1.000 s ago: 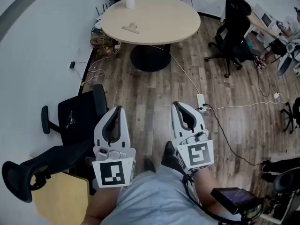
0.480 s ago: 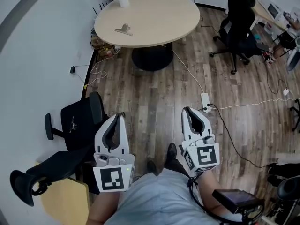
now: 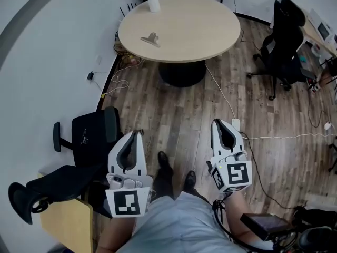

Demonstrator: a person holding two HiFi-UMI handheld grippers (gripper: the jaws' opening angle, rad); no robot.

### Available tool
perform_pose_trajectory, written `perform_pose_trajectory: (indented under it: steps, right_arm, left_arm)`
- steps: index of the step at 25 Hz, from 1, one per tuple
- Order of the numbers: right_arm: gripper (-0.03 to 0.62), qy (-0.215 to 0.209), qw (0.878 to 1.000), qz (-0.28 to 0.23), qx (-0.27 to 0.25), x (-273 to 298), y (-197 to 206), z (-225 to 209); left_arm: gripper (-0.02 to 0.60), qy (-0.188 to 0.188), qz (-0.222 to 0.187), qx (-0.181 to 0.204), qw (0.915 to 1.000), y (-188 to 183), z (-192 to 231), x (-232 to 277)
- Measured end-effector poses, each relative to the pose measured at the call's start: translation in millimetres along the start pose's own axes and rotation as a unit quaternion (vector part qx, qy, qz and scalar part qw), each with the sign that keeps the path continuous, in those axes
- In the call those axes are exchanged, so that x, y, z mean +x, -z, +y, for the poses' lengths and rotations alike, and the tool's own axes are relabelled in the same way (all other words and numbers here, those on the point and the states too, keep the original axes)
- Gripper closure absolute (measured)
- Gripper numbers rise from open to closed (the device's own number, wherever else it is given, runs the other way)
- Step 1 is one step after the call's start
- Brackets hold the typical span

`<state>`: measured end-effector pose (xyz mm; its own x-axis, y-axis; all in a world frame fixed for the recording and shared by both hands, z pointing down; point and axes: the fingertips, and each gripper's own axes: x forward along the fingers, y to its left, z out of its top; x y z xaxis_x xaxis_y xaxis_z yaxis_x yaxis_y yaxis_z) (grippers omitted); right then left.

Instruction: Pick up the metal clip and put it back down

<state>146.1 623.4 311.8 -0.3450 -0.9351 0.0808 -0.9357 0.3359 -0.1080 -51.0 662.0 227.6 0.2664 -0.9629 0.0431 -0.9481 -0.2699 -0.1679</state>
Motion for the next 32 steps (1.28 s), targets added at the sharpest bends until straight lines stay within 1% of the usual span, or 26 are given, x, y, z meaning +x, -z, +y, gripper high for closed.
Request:
perform_pose_trajectory:
  steps: [5,9,15,17,20,25,28,32]
  right_arm:
    - [0.545,-0.02,0.999,0.026,-0.013,65.1,17.3,13.6]
    - [0.545,-0.034,0.998,0.038,-0.023,132.7,24.1,34.1]
    - [0.545,-0.053,0.997,0.051,-0.032,234.2,24.8,67.0]
    - [0.545,-0.056,0.997,0.047,-0.038,263.6,18.1,75.4]
    - [0.545,-0.059,0.996,0.039,-0.046,296.7,-0.1,92.1]
    - [0.545,-0.061,0.996,0.004,-0.063,339.7,-42.9,120.1]
    - [0.545,-0.057,0.996,-0.013,-0.069,355.0,-61.7,130.3]
    - [0.545,-0.049,0.996,-0.021,-0.072,370.5,-70.5,127.5]
  left_arm:
    - [0.563,-0.018,0.014,-0.026,0.9994,30.4,41.9,43.3]
    - [0.563,-0.024,0.022,-0.045,0.9984,54.4,90.9,92.8]
    - [0.563,-0.027,0.02,-0.061,0.9976,71.2,166.7,165.3]
    - [0.563,-0.031,0.014,-0.065,0.9973,70.3,189.2,183.8]
    - [0.563,-0.034,0.0,-0.069,0.997,58.5,220.5,200.7]
    - [0.563,-0.033,-0.045,-0.068,0.9961,28.6,265.6,216.8]
    - [0.563,-0.029,-0.063,-0.065,0.9955,19.0,281.0,222.9]
    - [0.563,-0.017,-0.06,-0.073,0.9954,22.2,284.1,237.5]
